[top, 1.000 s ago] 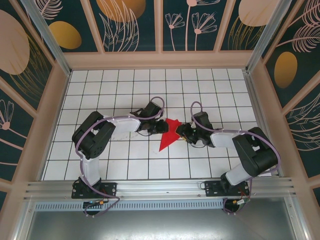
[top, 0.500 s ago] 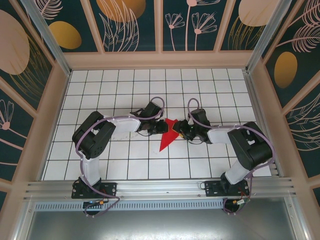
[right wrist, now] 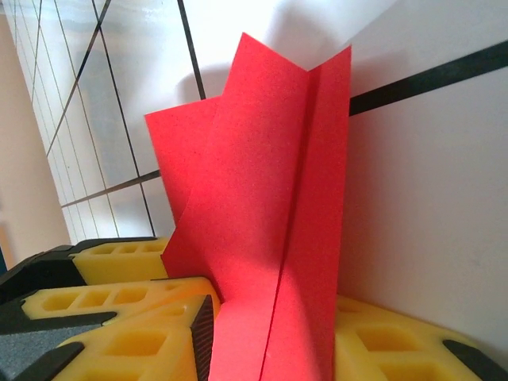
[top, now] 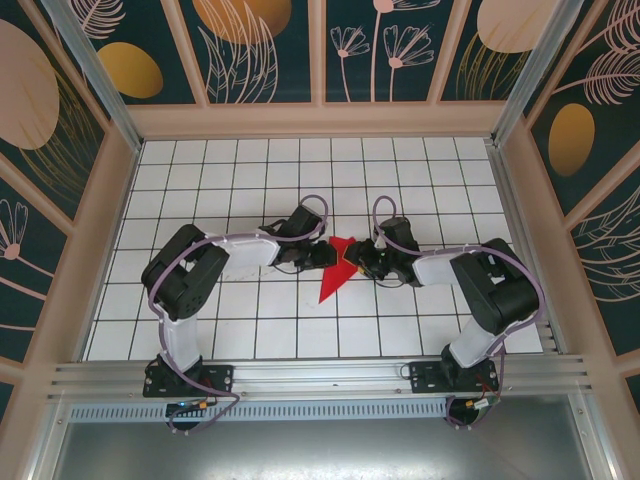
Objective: Fold a paper plane with a square sheet of paper (pick it up from the middle)
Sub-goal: Turn over the paper at the center of the table.
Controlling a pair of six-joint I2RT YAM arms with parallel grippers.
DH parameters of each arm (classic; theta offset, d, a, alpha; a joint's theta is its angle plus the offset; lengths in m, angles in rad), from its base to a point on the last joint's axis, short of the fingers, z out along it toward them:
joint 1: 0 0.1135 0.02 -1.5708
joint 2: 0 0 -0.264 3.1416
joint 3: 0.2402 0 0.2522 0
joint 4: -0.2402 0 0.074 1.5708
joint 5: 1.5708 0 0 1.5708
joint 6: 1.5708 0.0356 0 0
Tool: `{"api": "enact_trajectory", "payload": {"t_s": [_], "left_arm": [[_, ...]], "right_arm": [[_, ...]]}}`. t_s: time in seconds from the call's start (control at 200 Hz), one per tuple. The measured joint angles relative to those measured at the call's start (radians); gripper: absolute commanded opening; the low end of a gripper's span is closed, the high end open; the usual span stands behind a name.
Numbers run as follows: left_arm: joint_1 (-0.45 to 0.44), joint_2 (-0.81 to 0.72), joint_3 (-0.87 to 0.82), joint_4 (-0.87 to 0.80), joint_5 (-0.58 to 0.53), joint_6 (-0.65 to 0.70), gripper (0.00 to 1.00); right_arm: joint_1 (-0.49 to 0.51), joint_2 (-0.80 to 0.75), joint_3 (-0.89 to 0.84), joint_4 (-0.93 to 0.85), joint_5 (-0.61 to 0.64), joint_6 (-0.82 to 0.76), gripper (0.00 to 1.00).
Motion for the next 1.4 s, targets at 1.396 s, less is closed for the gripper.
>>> {"api": "enact_trajectory", "payload": {"t_s": [1.396], "left_arm": [[0.0,-0.106,-0.148,0.041,0.016,-0.011,0.19]], "right_arm": [[0.0,0.0,-0.017,0.048,-0.002,0.0,0.42]]}}
